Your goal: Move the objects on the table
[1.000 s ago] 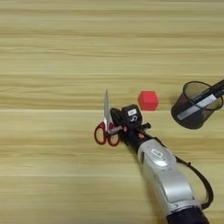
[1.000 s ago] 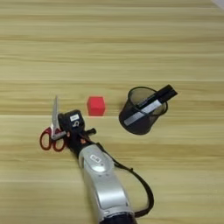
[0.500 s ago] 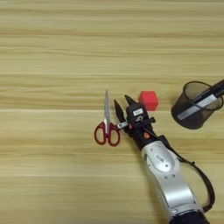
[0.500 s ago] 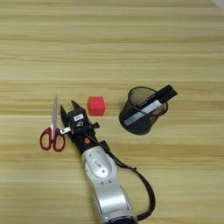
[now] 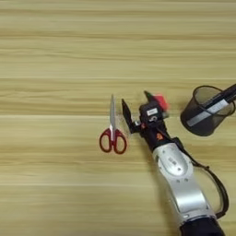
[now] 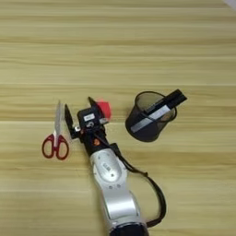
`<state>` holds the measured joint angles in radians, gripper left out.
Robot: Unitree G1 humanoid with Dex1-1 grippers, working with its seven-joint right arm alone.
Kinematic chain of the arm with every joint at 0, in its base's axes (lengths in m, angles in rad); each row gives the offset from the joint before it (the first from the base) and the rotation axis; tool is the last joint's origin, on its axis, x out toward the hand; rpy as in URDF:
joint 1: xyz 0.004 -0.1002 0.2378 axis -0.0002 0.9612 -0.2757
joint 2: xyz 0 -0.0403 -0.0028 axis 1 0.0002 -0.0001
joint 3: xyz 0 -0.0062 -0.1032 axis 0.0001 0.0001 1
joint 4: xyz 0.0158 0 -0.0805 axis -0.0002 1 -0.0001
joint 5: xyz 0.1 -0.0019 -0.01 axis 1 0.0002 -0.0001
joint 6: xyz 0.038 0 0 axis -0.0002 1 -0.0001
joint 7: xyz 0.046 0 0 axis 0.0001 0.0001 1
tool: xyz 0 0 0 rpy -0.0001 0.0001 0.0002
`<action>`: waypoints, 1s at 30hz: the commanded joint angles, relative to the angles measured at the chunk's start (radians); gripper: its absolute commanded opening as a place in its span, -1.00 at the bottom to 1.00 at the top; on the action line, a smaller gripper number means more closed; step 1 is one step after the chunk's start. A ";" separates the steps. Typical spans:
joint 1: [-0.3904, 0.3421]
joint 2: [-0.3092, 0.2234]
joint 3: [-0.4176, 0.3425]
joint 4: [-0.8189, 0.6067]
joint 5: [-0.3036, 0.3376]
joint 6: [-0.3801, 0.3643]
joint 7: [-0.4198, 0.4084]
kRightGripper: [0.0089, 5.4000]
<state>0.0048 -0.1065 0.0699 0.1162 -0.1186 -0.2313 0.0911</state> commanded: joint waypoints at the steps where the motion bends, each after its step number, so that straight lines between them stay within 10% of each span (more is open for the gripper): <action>1: -0.107 -0.008 -0.047 -0.019 0.019 -0.013 -0.028 0.49; 12: -0.172 -0.013 -0.106 0.083 0.044 -0.040 -0.044 0.99; 30: -0.201 -0.005 -0.140 0.193 0.104 0.025 -0.045 0.99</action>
<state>-0.1220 -0.1042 -0.0610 0.3368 -0.0237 -0.2039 0.0515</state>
